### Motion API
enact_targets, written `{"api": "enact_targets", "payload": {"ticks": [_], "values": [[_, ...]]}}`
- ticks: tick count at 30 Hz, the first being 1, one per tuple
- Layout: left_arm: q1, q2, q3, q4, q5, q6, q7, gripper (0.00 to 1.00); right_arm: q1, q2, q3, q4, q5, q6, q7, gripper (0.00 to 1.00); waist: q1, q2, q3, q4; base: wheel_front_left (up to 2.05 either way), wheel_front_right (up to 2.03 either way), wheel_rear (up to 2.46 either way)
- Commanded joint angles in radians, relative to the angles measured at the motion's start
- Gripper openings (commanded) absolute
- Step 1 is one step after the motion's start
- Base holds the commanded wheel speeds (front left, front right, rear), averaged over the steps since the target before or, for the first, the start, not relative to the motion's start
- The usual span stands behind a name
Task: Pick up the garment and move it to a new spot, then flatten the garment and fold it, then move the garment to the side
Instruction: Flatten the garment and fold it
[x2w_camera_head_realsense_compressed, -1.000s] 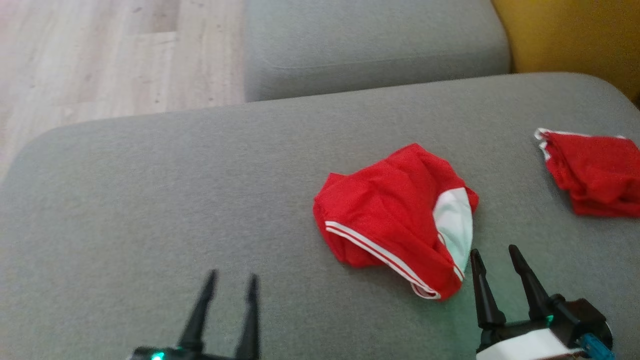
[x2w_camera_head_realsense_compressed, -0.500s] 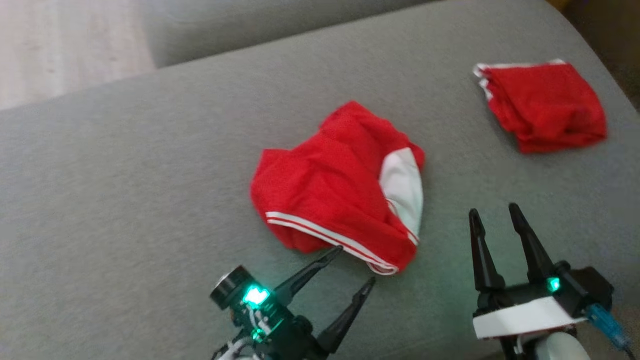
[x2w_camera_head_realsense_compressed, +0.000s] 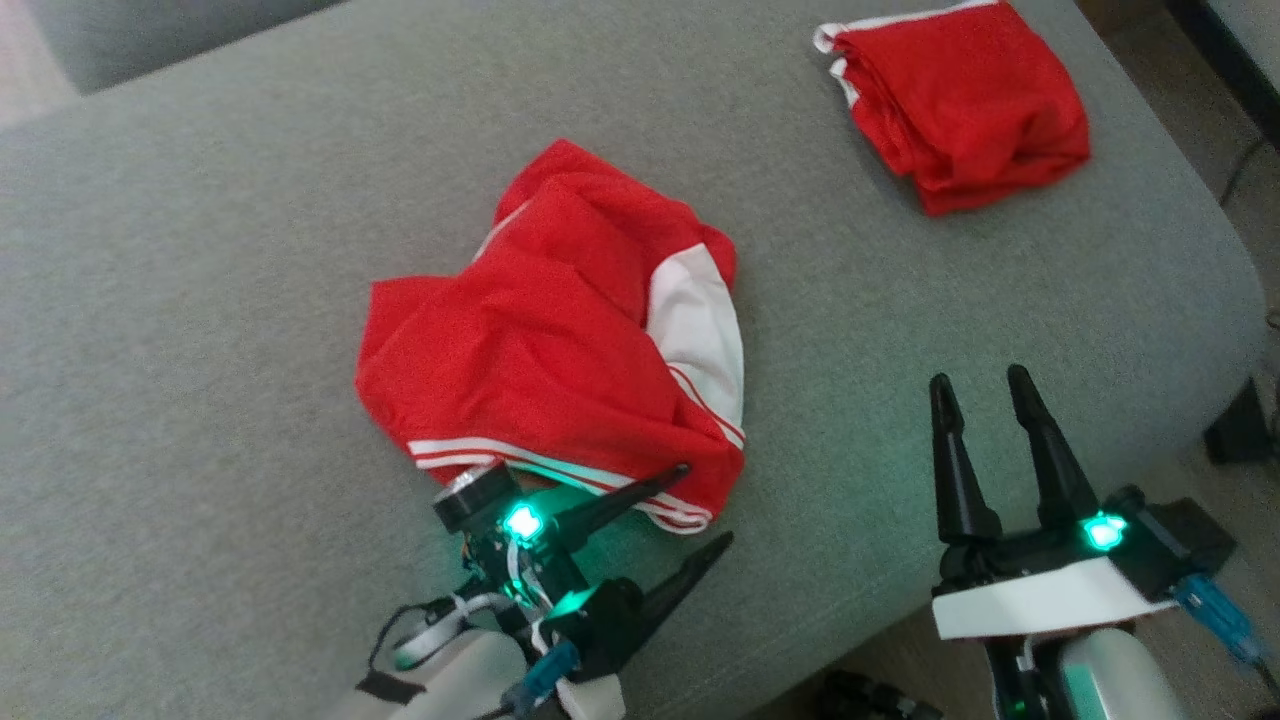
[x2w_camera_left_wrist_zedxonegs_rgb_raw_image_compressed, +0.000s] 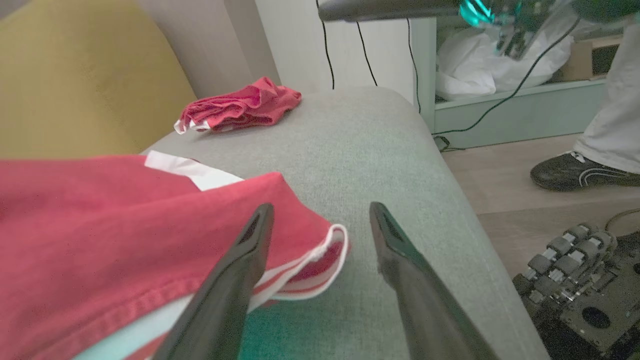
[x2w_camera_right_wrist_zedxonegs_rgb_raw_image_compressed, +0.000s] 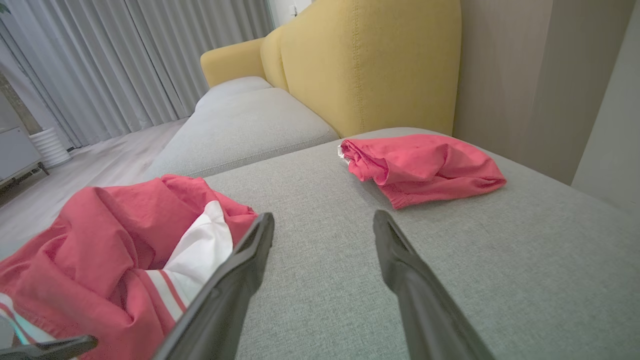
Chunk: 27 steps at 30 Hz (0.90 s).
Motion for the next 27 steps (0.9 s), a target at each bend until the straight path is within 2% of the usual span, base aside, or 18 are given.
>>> {"api": "enact_targets", "payload": {"ticks": [1,4,5,6,7,11,18,23,27], "values": [[-0.038,0.010,0.015,-0.004,0.005,0.009,-0.005,1.00,-0.029,-0.005,0.031,-0.037,0.011,-0.001,-0.004,1.00,-0.0002,0.0000,0.033,-0.031,0.00,0.00,0.00],[-0.069,0.017,0.002,0.041,0.007,0.018,-0.005,1.00,-0.037,-0.005,0.042,-0.040,0.023,-0.001,-0.004,1.00,-0.0002,0.0000,0.053,-0.045,0.00,0.00,0.00],[-0.079,0.020,-0.002,0.048,0.010,0.025,-0.005,0.50,-0.040,-0.005,0.046,-0.040,0.026,-0.001,-0.004,1.00,-0.0002,0.0000,0.058,-0.050,0.00,0.00,0.00],[-0.090,0.026,-0.012,0.046,0.019,0.034,-0.005,0.11,-0.043,-0.005,0.049,-0.040,0.031,-0.001,-0.004,1.00,-0.0002,0.0000,0.063,-0.055,0.00,0.00,0.00],[-0.110,0.042,-0.034,0.054,0.038,0.049,-0.005,0.00,-0.045,-0.005,0.051,-0.042,0.042,-0.001,-0.004,1.00,-0.0002,0.0000,0.066,-0.061,0.00,0.00,0.00],[-0.145,0.061,-0.067,0.048,0.042,0.070,-0.005,0.00,-0.043,-0.005,0.059,-0.040,0.052,-0.001,-0.004,1.00,-0.0002,0.0000,0.057,-0.074,0.00,0.00,0.00],[-0.243,0.071,-0.097,-0.041,-0.016,0.050,-0.005,0.00,-0.037,-0.005,0.062,-0.032,0.061,-0.001,-0.004,1.00,-0.0002,0.0000,0.011,-0.079,0.00,0.00,0.00],[-0.430,0.086,-0.098,-0.118,-0.042,0.013,-0.005,0.00,-0.033,-0.005,0.073,-0.028,0.052,-0.001,-0.004,1.00,-0.0002,0.0000,-0.027,-0.078,0.00,0.00,0.00],[-0.593,0.106,-0.087,-0.123,-0.050,0.000,-0.005,0.00,-0.030,-0.005,0.079,-0.023,0.049,-0.001,-0.004,1.00,-0.0002,0.0000,-0.047,-0.079,0.00,0.00,0.00]]}}
